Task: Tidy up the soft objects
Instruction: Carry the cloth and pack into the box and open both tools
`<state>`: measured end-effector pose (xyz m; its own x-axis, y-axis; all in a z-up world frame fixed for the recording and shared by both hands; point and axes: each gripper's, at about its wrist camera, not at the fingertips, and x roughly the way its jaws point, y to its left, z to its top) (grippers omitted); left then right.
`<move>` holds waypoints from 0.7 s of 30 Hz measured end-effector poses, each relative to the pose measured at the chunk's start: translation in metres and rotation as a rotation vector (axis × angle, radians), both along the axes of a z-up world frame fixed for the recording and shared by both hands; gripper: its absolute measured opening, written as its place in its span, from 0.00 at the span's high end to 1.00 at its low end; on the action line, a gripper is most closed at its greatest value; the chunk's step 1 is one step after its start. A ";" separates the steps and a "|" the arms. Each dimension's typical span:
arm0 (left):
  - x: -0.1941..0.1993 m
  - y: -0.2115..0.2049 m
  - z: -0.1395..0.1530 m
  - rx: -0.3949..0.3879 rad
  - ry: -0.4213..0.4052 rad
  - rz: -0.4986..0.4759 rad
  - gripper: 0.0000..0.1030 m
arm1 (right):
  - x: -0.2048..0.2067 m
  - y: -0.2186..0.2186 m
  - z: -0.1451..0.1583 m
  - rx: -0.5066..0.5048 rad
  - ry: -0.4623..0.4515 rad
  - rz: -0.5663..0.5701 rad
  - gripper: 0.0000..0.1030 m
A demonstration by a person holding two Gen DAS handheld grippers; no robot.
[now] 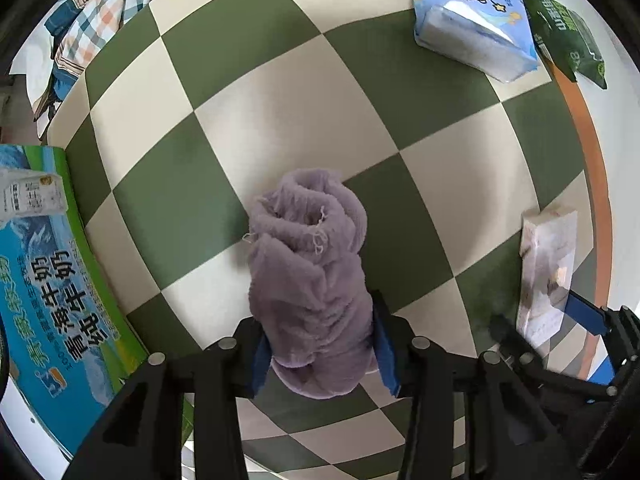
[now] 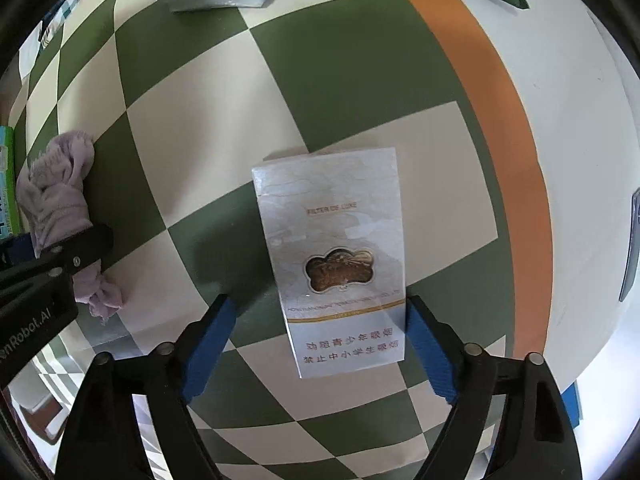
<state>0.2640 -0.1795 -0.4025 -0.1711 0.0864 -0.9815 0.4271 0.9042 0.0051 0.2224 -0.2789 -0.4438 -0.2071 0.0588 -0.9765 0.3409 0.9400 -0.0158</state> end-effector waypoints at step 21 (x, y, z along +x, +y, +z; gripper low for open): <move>-0.023 0.079 0.146 -0.286 -0.143 0.152 0.63 | -0.014 0.015 0.126 0.112 -0.196 0.057 0.44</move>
